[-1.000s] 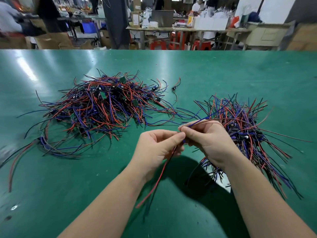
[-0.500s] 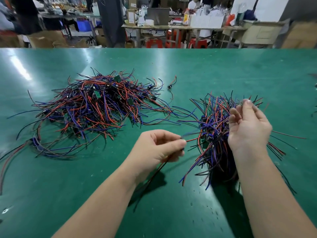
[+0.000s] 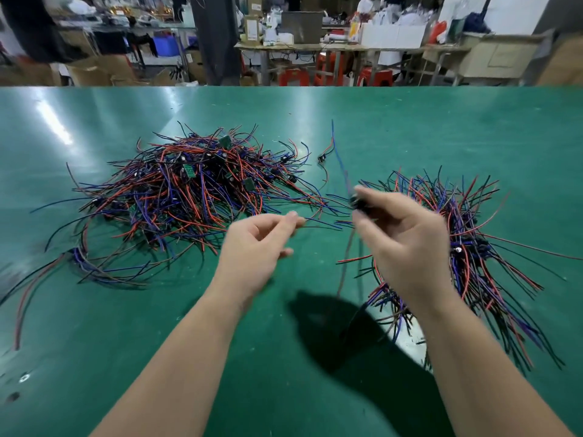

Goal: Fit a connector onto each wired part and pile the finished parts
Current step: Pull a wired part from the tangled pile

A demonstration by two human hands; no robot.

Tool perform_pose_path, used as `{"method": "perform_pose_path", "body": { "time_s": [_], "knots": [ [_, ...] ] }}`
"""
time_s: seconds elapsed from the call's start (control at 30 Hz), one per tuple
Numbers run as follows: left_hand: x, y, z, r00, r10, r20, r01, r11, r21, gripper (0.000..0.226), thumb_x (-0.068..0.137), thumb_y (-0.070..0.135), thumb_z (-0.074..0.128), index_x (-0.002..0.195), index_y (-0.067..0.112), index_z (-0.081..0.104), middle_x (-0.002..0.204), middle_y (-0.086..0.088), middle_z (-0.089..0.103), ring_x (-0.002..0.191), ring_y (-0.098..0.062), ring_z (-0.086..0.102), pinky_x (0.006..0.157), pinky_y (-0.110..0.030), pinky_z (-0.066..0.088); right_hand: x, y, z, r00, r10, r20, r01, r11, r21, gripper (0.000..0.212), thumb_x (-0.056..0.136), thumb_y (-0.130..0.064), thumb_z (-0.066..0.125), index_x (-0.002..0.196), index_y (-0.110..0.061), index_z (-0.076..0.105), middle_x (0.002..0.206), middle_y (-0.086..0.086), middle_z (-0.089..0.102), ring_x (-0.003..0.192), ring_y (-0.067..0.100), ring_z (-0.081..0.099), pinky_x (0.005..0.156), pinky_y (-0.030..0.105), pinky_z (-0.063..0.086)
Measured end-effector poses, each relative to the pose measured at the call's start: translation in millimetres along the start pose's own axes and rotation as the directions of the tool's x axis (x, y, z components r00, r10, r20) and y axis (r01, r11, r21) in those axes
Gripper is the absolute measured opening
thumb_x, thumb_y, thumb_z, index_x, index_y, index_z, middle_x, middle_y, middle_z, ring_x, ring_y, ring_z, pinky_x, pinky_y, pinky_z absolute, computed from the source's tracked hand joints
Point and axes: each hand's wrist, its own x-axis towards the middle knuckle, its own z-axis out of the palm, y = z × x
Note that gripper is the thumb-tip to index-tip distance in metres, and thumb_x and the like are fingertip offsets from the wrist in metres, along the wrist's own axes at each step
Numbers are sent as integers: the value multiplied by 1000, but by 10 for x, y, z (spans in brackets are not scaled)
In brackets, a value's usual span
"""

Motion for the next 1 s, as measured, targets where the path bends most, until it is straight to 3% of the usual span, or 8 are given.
{"method": "perform_pose_path", "body": {
  "time_s": [0.1,0.2,0.33,0.5,0.63,0.77,0.9,1.0],
  "knots": [
    [128,-93,-266,923,293,-252,-52,740,671,11,86,24,65,92,26,74,117,2,66,115,-16,55,100,-33,40,112,65,-257,966,26,-256,-94,961,-260,31,81,-17,63,111,-16,71,94,3,73,81,14,68,80,28,53],
    [203,-203,-448,945,123,-302,198,517,832,31,87,31,59,117,32,64,144,-9,41,135,-29,28,110,-44,22,208,166,-478,956,185,-228,-284,779,-559,33,82,-16,61,114,-13,70,98,11,73,77,25,62,79,27,45],
    [260,-299,-514,955,-11,-296,282,344,896,29,90,35,55,118,36,61,128,-3,52,120,-31,44,104,-44,27,195,267,-526,876,474,-95,-393,586,-709,39,85,-23,65,123,-13,64,99,12,70,70,23,50,77,30,45],
    [307,-298,-576,938,59,-341,296,376,878,8,90,35,62,91,35,70,101,3,64,102,-28,54,93,-45,32,225,289,-538,897,426,-119,-380,607,-698,33,86,-8,64,120,-9,66,118,12,67,100,28,60,94,29,43],
    [305,-321,-609,943,68,-327,264,448,854,8,91,32,62,88,31,69,102,1,66,102,-29,56,91,-46,36,262,234,-618,923,218,-317,-343,838,-423,32,78,-12,73,106,-22,62,93,4,70,86,23,66,90,35,49],
    [294,-318,-580,937,129,-325,213,528,822,8,92,26,61,91,24,69,99,0,67,94,-28,58,88,-44,41,252,184,-639,932,56,-359,-194,912,-361,16,79,-19,74,93,-19,67,83,2,66,74,21,64,77,44,54],
    [291,-289,-555,928,181,-326,146,626,766,6,92,20,61,90,18,66,96,-2,66,84,-24,57,82,-40,49,278,204,-702,955,-31,-296,-129,854,-504,35,86,-28,68,115,-8,67,102,6,69,92,24,63,90,36,47],
    [274,-272,-549,901,251,-354,123,635,763,6,93,21,60,91,18,64,92,-1,66,85,-27,58,84,-42,47,288,280,-703,978,206,-31,-170,706,-688,45,89,-29,65,129,-9,59,125,21,60,118,38,51,105,41,33]
  ]
}}
